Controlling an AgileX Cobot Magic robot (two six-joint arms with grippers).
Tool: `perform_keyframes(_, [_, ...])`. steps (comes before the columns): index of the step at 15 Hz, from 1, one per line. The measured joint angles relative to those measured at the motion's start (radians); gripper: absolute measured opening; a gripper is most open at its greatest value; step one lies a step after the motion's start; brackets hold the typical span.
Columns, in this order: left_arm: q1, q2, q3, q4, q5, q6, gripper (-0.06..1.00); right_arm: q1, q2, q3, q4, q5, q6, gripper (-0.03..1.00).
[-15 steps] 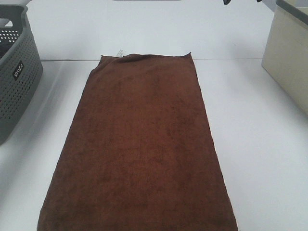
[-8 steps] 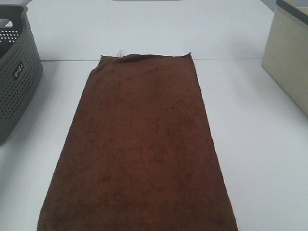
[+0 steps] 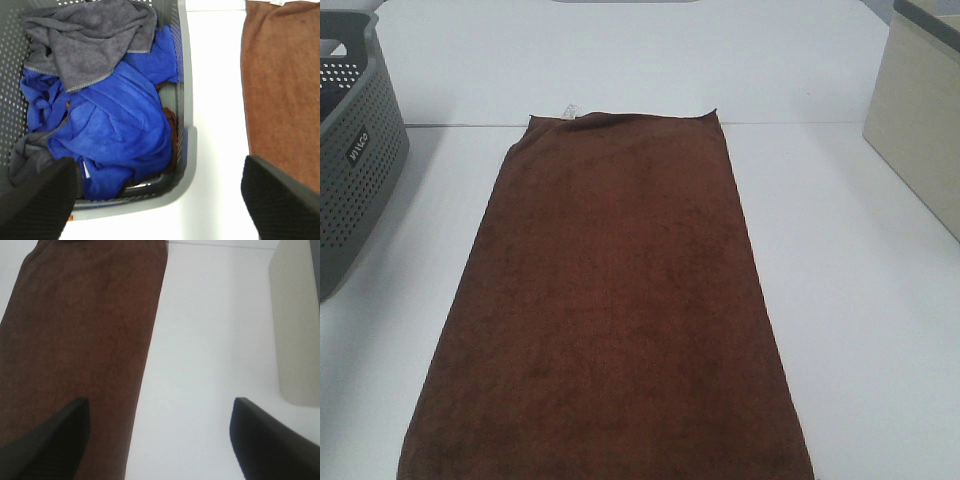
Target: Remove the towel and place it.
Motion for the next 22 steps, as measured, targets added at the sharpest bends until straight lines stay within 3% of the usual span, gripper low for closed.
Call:
perform_keyframes(3, [0.000, -0.305, 0.232, 0.000, 0.034, -0.001, 0.81, 0.000, -0.383, 0.343, -0.021, -0.036, 0.012, 0.75])
perform_keyframes(8, [0.000, -0.664, 0.488, 0.000, 0.083, 0.012, 0.81, 0.000, -0.846, 0.709, -0.049, -0.065, 0.012, 0.75])
perform_keyframes(12, [-0.001, -0.878, 0.604, -0.008, 0.183, 0.030, 0.81, 0.000, -1.127, 0.879, -0.049, -0.065, 0.012, 0.75])
perform_keyframes(16, [-0.120, -1.005, 0.646, 0.035, 0.203, 0.031, 0.81, 0.000, -1.325, 0.973, -0.049, -0.065, -0.007, 0.75])
perform_keyframes(19, [-0.148, -1.105, 0.681, 0.112, 0.191, 0.010, 0.81, 0.000, -1.350, 1.030, -0.035, -0.060, -0.084, 0.75])
perform_keyframes(22, [-0.148, -1.267, 0.754, 0.126, 0.191, -0.016, 0.81, 0.000, -1.350, 1.042, -0.008, -0.080, -0.128, 0.75])
